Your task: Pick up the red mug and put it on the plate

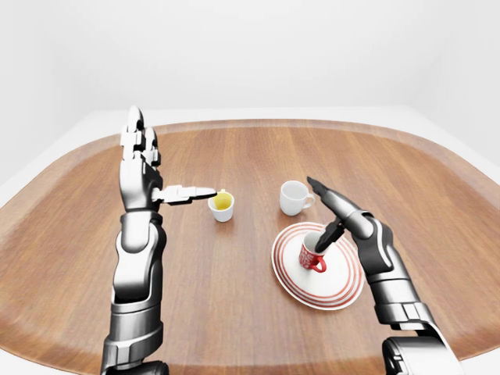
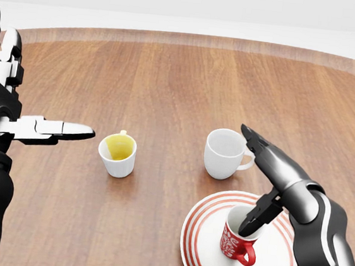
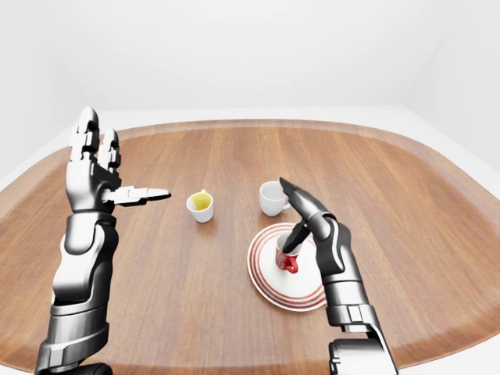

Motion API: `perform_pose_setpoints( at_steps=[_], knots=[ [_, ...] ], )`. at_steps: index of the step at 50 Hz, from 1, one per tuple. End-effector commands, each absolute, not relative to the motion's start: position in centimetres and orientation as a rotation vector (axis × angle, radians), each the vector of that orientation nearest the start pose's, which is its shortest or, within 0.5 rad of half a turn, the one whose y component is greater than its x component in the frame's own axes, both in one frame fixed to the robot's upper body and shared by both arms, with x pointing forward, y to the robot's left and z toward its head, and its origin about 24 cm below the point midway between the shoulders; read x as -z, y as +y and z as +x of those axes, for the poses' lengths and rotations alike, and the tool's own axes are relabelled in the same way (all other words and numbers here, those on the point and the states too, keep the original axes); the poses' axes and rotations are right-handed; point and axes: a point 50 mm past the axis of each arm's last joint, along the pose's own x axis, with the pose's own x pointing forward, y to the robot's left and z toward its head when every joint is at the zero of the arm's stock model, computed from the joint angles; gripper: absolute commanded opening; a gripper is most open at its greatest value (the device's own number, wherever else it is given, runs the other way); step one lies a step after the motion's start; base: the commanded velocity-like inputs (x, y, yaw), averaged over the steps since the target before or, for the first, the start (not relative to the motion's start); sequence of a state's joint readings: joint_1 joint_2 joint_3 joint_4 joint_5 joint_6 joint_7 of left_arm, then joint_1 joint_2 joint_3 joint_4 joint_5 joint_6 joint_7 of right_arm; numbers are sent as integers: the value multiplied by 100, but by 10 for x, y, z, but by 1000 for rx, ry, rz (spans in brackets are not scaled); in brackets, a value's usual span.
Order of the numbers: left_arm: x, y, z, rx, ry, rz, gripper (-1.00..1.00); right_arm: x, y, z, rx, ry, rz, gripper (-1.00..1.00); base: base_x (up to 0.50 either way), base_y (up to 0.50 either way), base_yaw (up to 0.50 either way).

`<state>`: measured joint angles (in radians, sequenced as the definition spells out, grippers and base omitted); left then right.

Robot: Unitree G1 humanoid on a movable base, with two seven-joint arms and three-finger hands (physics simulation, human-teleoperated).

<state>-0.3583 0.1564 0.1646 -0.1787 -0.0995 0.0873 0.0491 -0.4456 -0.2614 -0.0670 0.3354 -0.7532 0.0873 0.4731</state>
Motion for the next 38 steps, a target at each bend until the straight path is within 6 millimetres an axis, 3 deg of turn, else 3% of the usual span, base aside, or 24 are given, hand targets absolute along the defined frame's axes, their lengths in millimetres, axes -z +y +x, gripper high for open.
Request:
perform_pose_setpoints(
  at_steps=[1, 20, 38],
  knots=[
    [-182, 188, 296, -99, -474, 24, 100, -113, -193, 326, -319, 127, -1033, 100, 0, 0, 0],
    [-196, 184, 291, -91, -540, 24, 100, -165, -193, 322, -272, -45, -1064, 100, 0, 0, 0],
    [-215, 183, 275, -88, -641, 26, 100, -221, -182, 306, -210, -308, -1066, 100, 0, 0, 0]
  ],
)
